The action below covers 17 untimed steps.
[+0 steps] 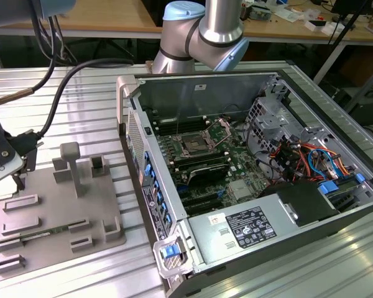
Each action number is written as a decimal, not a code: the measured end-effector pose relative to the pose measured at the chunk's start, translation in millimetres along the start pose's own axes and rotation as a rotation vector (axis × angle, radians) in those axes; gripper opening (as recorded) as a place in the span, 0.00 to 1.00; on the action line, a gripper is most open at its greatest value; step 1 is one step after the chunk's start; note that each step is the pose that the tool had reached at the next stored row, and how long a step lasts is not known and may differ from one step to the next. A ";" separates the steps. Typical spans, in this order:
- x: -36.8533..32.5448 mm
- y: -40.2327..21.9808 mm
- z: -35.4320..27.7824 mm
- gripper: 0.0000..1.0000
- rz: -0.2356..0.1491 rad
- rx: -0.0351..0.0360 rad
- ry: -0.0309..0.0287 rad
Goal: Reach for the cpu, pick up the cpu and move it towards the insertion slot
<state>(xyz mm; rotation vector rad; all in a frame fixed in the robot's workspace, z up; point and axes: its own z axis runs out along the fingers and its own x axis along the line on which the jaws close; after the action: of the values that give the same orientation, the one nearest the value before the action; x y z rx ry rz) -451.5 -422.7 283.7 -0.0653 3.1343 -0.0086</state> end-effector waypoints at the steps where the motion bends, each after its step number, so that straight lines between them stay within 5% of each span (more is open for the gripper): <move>1: 0.0 0.0 -0.3 0.55 0.000 0.0000 -0.0001; 17: 0.0 0.0 -5.0 0.55 0.000 0.0002 0.0000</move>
<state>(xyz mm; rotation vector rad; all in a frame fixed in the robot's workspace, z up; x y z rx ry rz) -451.5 -422.7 288.7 -0.0654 3.1342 -0.0089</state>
